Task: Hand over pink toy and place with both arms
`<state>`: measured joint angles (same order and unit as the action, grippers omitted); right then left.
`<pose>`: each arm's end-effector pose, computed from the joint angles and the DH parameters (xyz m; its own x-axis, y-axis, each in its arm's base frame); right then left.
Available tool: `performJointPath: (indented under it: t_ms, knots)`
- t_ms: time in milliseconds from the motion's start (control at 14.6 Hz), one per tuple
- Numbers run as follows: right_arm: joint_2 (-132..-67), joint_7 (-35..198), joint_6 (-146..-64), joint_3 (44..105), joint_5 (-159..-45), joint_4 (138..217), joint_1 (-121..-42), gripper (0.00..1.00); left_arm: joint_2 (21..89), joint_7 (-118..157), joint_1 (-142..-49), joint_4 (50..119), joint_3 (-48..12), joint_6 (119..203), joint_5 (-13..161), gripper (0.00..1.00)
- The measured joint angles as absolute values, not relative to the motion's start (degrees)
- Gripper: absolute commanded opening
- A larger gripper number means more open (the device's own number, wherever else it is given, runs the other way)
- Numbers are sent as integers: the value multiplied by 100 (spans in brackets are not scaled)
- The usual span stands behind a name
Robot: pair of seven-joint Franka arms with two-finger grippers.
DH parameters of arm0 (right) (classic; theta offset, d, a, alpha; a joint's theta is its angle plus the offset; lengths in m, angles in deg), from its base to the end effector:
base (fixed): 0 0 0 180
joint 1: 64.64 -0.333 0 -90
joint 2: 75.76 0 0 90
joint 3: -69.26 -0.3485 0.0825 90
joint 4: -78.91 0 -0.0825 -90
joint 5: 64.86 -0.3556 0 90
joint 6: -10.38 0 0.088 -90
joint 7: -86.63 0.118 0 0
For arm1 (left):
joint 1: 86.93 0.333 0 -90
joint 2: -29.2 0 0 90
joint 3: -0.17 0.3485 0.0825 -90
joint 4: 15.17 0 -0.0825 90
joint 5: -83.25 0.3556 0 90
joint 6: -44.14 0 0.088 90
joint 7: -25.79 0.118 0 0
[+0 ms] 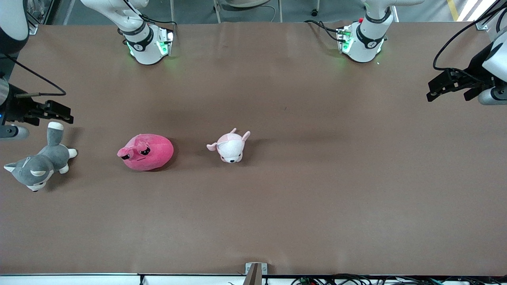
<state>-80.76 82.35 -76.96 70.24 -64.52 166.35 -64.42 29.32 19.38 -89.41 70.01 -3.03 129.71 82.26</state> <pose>0.5484 -0.0118 0.6149 0.9946 0.0535 -0.0892 0.0538 -0.9986 0.0008 0.5167 -0.0535 0.6751 0.9999 0.0114 0.0028 0.0113 -0.9998 0.0178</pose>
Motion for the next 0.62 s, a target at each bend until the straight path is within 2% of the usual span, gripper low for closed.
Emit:
performJointPath:
  t_ms: [617]
  knots:
    - [-6945, 8232, -7676, 7021, -6452, 17424, -6444, 100, 2932, 1938, -8939, 6992, -289, 12972, 8226, 100]
